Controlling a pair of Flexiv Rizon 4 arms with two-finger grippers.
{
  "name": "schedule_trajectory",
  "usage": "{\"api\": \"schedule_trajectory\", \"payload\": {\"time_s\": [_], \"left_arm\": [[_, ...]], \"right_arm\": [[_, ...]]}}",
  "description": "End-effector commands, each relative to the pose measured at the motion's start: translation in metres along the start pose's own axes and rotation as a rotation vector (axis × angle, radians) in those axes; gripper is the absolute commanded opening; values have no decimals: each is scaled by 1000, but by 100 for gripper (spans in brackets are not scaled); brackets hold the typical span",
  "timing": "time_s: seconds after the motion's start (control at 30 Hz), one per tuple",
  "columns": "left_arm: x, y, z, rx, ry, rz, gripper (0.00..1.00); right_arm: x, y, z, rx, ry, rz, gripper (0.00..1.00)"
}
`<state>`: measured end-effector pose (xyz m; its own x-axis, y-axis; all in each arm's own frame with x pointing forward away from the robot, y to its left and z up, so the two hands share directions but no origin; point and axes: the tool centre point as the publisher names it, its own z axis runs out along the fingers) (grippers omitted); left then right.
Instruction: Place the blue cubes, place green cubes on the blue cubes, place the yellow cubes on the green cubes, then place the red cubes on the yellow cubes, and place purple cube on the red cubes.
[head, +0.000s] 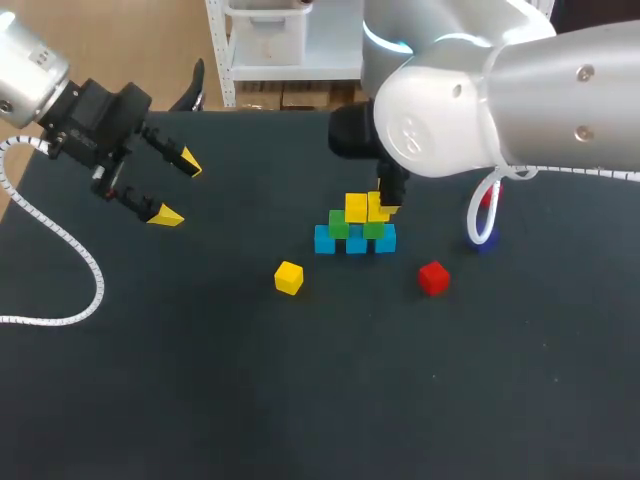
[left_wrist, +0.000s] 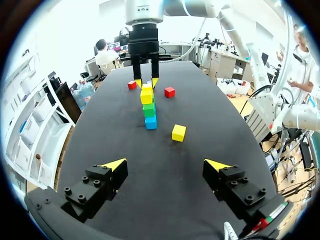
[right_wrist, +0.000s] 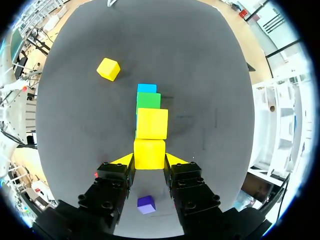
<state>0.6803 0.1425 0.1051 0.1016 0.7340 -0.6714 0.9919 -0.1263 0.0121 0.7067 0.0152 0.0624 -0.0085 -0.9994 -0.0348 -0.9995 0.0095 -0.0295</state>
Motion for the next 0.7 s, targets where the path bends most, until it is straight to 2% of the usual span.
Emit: {"api": "schedule_trajectory", "payload": {"time_s": [0.03, 0.1, 0.23, 0.4, 0.7], "left_arm": [[1, 0, 0, 0, -3, 4, 100], [1, 0, 0, 0, -3, 4, 100], [1, 0, 0, 0, -3, 4, 100], [1, 0, 0, 0, -3, 4, 100], [1, 0, 0, 0, -3, 4, 100]], "right_arm": [[-1, -1, 0, -4, -1, -1, 0], [-1, -1, 0, -4, -3, -2, 7], [-1, -1, 0, -6, -4, -5, 28], [-1, -1, 0, -7, -3, -6, 42], [-1, -1, -1, -5, -8, -6, 47]]}}
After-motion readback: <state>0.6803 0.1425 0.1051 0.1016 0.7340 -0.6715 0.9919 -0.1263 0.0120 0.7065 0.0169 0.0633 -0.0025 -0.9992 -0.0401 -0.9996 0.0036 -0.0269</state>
